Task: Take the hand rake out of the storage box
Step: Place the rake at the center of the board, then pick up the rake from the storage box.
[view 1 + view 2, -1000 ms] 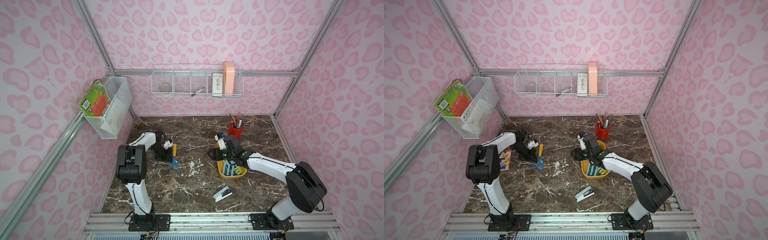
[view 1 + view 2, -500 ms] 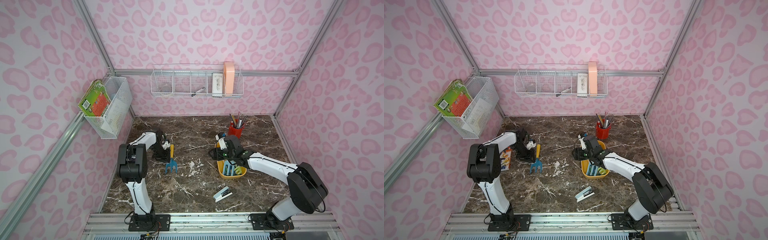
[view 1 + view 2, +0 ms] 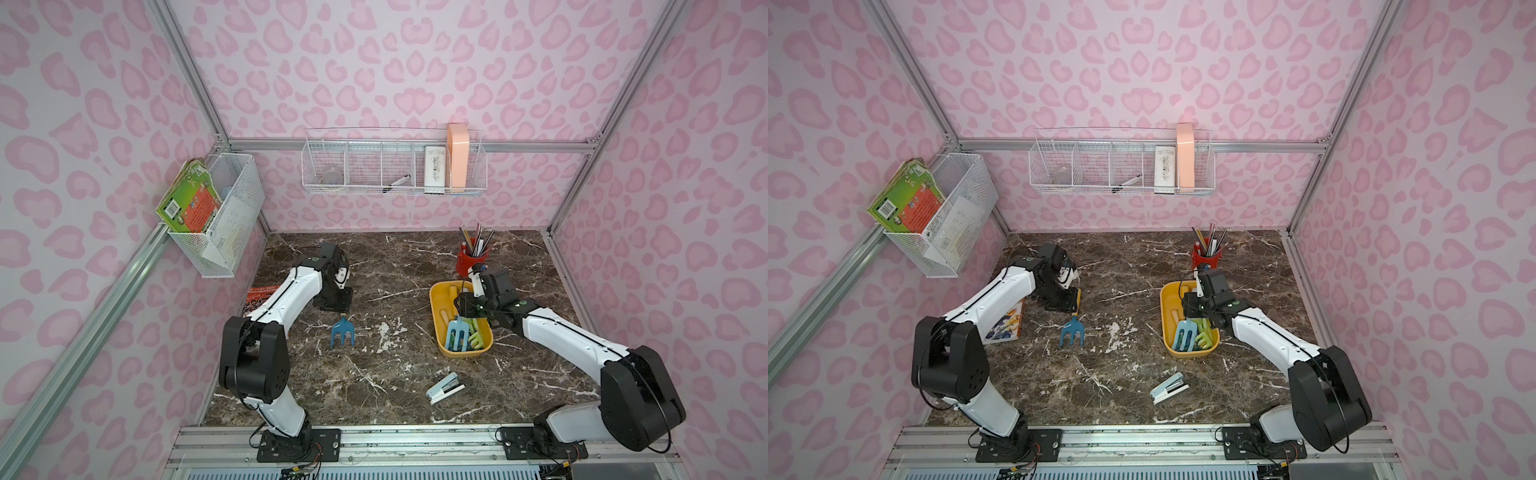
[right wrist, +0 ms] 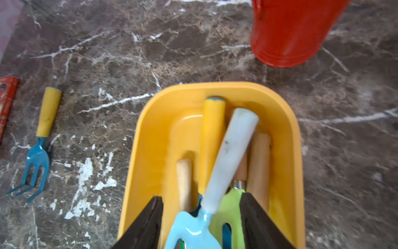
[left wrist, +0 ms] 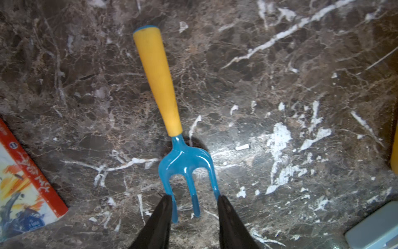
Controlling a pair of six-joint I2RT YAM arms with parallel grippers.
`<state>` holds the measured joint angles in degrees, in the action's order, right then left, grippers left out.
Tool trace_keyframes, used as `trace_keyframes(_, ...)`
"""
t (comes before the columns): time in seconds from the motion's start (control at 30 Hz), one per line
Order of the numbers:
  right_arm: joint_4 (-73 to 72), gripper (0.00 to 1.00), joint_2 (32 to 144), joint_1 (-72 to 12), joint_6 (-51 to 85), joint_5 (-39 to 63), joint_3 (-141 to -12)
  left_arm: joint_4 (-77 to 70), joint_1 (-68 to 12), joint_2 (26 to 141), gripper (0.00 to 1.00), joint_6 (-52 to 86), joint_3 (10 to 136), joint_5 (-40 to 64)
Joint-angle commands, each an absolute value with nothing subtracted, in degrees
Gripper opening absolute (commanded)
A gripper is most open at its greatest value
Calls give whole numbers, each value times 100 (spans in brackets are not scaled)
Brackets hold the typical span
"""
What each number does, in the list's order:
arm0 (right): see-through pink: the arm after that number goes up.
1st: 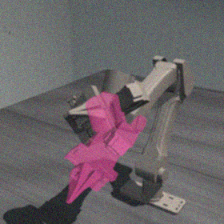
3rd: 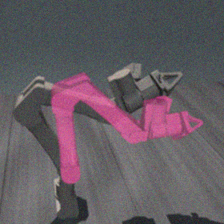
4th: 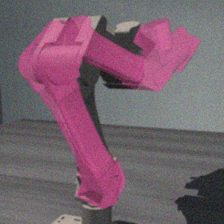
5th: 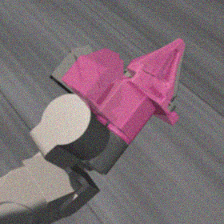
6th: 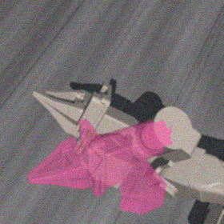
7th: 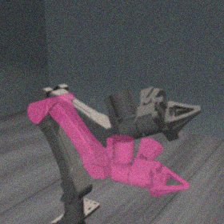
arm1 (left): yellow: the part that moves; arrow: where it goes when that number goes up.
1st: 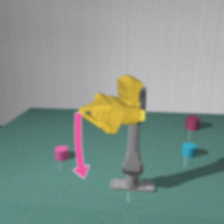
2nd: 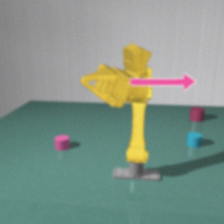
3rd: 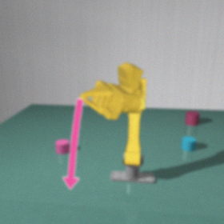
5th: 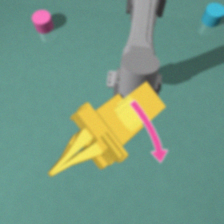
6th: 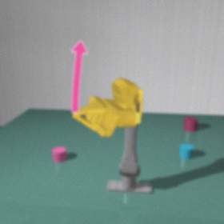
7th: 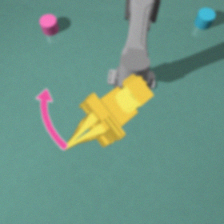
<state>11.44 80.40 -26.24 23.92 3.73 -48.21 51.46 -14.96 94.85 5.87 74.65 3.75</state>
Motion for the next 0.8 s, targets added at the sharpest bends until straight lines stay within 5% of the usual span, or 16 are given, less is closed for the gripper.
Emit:
trace_keyframes(0.0, 1493, 56, 7954, -2463, 2116, 542, -4675, 4836, -1905, 9260, 41, 1090, 7237, 88)
trace_keyframes(0.77, 1872, 30, 8629, -2486, 1815, 1263, -4899, 3894, -2896, 8834, 41, 1590, 6633, 704)
